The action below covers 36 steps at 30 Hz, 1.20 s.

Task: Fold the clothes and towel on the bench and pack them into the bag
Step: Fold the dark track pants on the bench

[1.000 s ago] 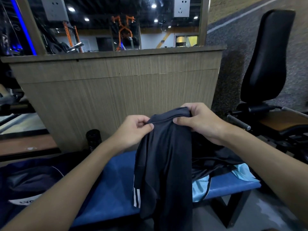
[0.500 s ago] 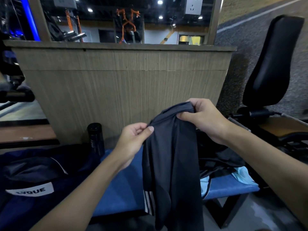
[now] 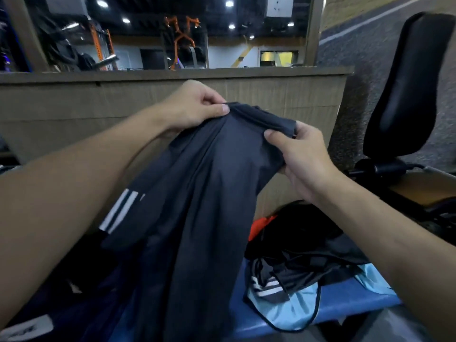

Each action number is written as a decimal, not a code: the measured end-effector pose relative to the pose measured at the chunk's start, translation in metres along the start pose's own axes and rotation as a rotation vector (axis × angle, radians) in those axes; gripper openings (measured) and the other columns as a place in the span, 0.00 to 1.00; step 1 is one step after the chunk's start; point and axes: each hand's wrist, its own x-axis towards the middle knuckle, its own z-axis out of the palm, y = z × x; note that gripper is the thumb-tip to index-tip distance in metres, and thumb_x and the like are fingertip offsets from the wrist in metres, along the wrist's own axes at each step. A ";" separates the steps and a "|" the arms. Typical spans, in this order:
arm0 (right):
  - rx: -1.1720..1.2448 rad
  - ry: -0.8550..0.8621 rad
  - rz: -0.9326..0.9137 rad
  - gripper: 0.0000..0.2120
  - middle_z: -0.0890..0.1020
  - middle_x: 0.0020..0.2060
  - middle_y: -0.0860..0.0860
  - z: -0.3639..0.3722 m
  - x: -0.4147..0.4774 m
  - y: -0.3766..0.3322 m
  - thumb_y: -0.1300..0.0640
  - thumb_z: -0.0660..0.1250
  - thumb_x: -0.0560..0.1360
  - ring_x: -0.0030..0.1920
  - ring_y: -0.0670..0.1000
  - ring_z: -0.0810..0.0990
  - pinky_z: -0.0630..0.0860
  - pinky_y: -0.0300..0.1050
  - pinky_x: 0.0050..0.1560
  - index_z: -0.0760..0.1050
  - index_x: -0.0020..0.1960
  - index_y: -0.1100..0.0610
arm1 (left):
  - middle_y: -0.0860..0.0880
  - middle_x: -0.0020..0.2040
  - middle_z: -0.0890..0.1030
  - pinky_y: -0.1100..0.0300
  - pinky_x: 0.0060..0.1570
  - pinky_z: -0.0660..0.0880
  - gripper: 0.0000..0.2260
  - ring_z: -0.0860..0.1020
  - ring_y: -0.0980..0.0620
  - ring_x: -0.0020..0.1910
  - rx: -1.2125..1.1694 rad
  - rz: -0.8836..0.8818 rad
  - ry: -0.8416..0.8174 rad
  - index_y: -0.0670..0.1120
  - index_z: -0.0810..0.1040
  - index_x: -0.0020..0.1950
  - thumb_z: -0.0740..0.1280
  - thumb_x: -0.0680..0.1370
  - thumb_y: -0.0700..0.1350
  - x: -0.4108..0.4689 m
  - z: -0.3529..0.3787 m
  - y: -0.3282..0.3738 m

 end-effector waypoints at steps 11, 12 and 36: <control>-0.253 0.366 0.355 0.04 0.84 0.44 0.56 -0.201 0.092 0.214 0.62 0.68 0.76 0.45 0.58 0.83 0.80 0.56 0.42 0.78 0.51 0.59 | 0.46 0.45 0.83 0.60 0.47 0.75 0.06 0.78 0.53 0.43 -0.014 -0.001 -0.401 0.36 0.84 0.52 0.68 0.79 0.37 0.140 0.333 -0.122; -0.326 0.374 0.384 0.02 0.83 0.43 0.56 -0.216 0.094 0.235 0.62 0.68 0.76 0.45 0.59 0.83 0.80 0.56 0.43 0.78 0.49 0.58 | 0.46 0.44 0.83 0.59 0.47 0.74 0.06 0.77 0.52 0.43 -0.027 -0.033 -0.407 0.36 0.84 0.50 0.68 0.79 0.37 0.138 0.362 -0.137; -1.416 -0.369 -0.190 0.17 0.76 0.62 0.46 -0.186 0.032 0.293 0.45 0.61 0.79 0.65 0.52 0.69 0.57 0.54 0.63 0.74 0.65 0.49 | 0.55 0.52 0.79 0.62 0.56 0.70 0.07 0.76 0.54 0.54 0.076 -0.148 -0.126 0.48 0.82 0.54 0.72 0.76 0.45 -0.063 0.326 -0.211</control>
